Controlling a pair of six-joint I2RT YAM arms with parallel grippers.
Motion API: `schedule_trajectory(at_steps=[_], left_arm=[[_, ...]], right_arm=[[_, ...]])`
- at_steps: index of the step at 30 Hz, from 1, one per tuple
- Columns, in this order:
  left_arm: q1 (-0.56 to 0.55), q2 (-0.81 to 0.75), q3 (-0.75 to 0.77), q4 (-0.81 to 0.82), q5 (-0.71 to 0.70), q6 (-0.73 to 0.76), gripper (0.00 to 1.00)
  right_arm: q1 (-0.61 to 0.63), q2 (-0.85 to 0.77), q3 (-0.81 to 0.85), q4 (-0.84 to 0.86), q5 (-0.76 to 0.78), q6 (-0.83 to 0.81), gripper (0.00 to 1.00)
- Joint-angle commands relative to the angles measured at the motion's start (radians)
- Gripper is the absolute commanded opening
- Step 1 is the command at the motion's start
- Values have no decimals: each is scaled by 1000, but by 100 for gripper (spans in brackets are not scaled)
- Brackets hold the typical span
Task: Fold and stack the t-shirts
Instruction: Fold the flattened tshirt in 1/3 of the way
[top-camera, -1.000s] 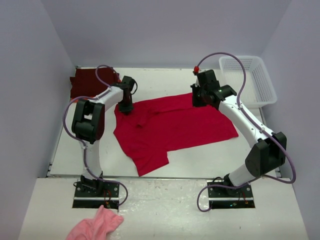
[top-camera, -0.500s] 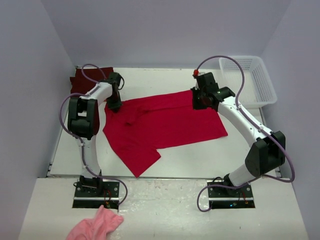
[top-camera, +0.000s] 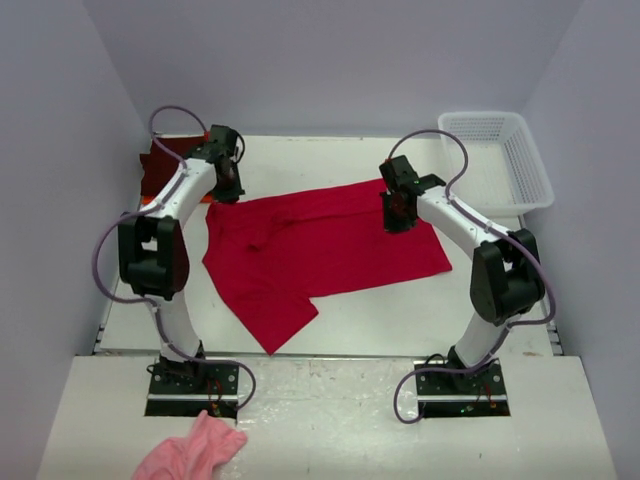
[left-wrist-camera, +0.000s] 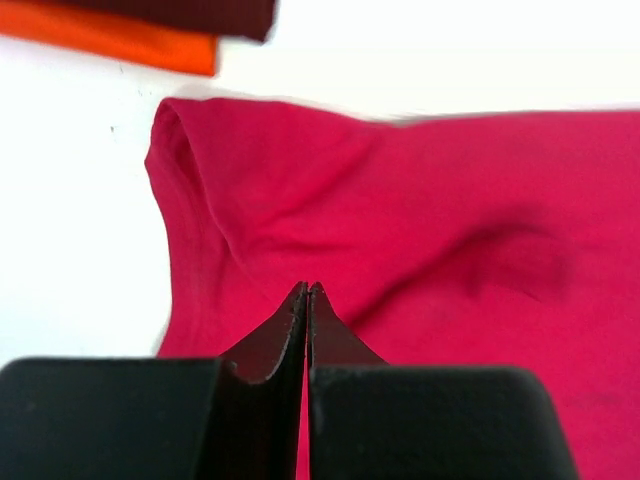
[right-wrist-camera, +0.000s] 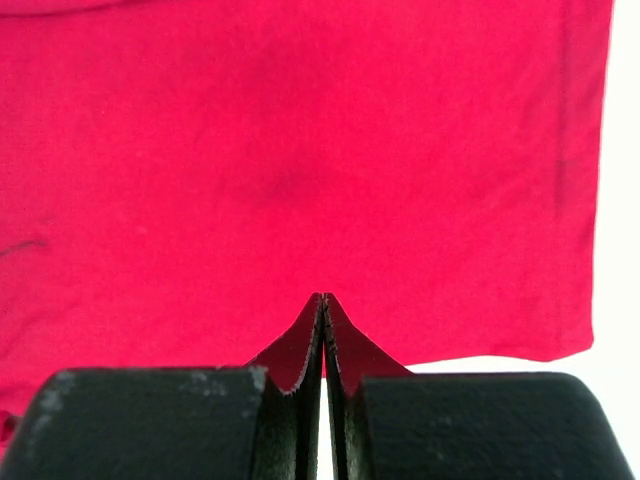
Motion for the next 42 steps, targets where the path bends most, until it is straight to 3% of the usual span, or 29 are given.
schedule_trajectory(at_steps=[1,5,7,14,23,24,25,26,34,42], left_arm=[[-77,-189,13,-13,31,2,0],[-180,-261,-31,-51,-24,-33,0],[-222,-287,-130,-19,3,-47,0],[-286,-266,-312,96,20,-79,0],[-287,-184,-215,45,-49,-56,0],[-290,-181,-221,44,-59,-61,0],[-292,-181,-229,45,-68,-64,0],[-295,-178,-243,45,-75,-67,0],[-359,-146,-263,19,-214,-91,16],[-367,-95,-257,2,-320,-127,18]], right_arm=[[-36,17,25,-4,-74,43,0],[-82,93,78,-42,-120,44,0],[-102,125,97,-50,-139,43,0],[-137,192,138,-38,-153,4,0],[-154,218,206,-36,-237,6,1],[-153,216,201,-25,-255,6,6],[-153,212,190,-22,-272,7,21],[-153,213,184,-18,-298,7,22],[-153,181,104,38,-332,9,25],[-153,95,51,68,-366,0,26]])
